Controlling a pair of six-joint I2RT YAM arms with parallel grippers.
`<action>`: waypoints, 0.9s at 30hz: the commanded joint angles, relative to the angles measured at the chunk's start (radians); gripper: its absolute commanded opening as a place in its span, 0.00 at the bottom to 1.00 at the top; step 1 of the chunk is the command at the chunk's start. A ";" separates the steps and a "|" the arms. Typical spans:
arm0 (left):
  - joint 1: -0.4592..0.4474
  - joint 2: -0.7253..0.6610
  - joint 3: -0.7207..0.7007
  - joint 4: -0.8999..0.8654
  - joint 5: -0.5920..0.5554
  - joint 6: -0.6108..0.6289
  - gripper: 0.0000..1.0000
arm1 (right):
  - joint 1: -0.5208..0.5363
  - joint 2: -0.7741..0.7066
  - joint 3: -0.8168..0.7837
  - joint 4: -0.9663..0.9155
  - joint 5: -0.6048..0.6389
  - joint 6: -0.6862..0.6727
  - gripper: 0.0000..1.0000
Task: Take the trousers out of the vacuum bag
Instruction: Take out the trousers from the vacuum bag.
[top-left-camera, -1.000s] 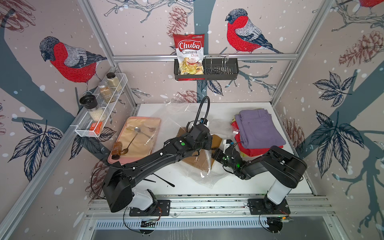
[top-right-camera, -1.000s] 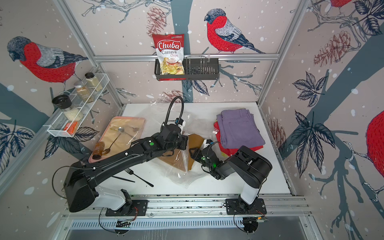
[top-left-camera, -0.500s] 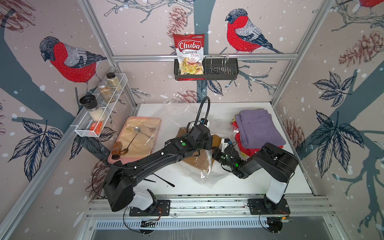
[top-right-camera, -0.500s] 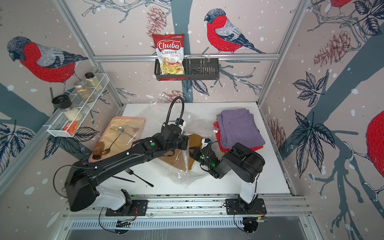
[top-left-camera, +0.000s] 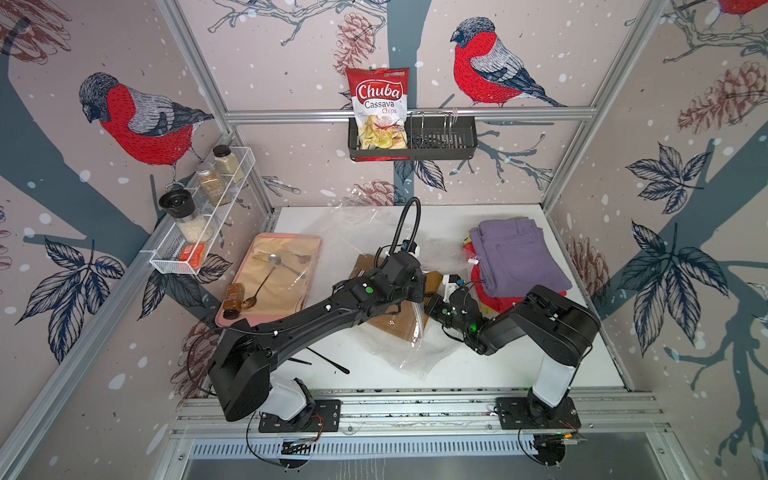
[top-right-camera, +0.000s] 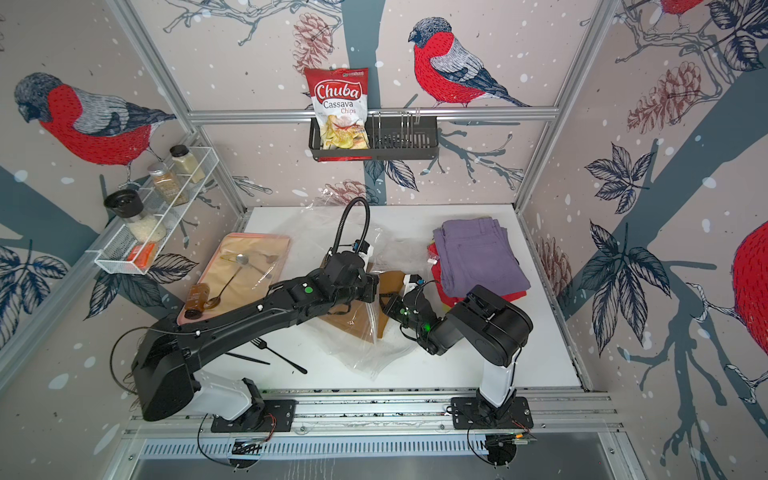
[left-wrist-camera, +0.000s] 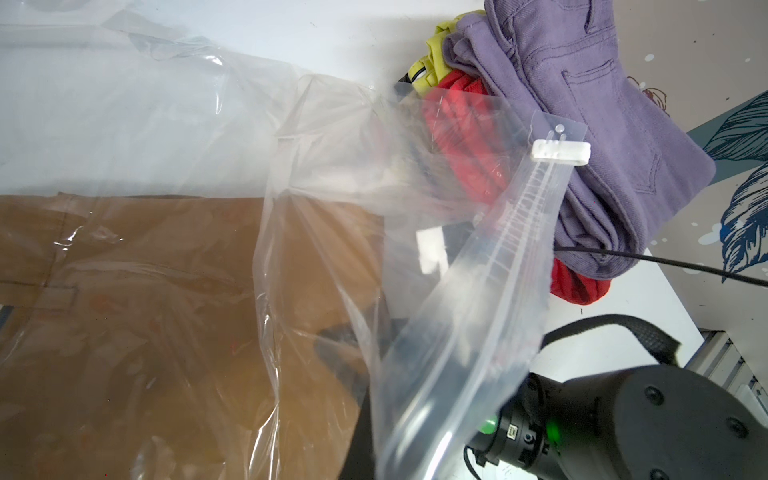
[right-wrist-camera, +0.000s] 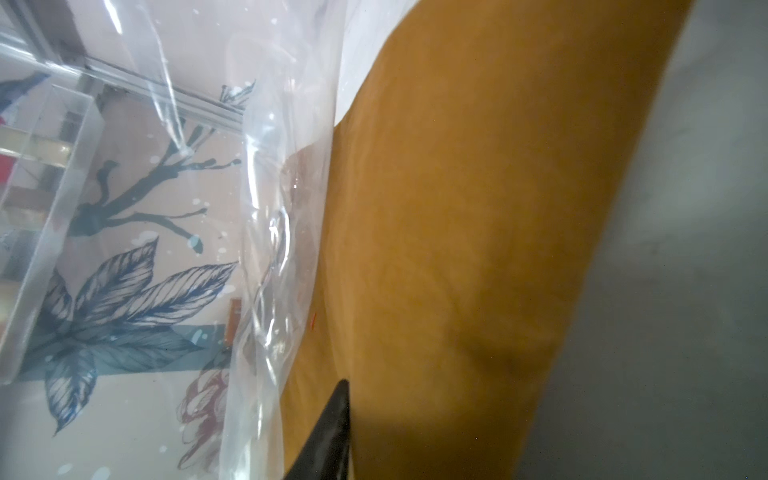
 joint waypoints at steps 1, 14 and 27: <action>0.001 -0.009 -0.001 0.031 -0.005 0.001 0.00 | 0.004 -0.028 -0.006 0.000 0.003 -0.018 0.28; 0.001 0.011 -0.006 0.047 -0.008 -0.003 0.00 | 0.036 -0.217 -0.068 -0.107 0.059 -0.050 0.10; 0.001 0.013 -0.015 0.054 -0.004 0.004 0.00 | 0.080 -0.465 -0.108 -0.312 0.114 -0.098 0.03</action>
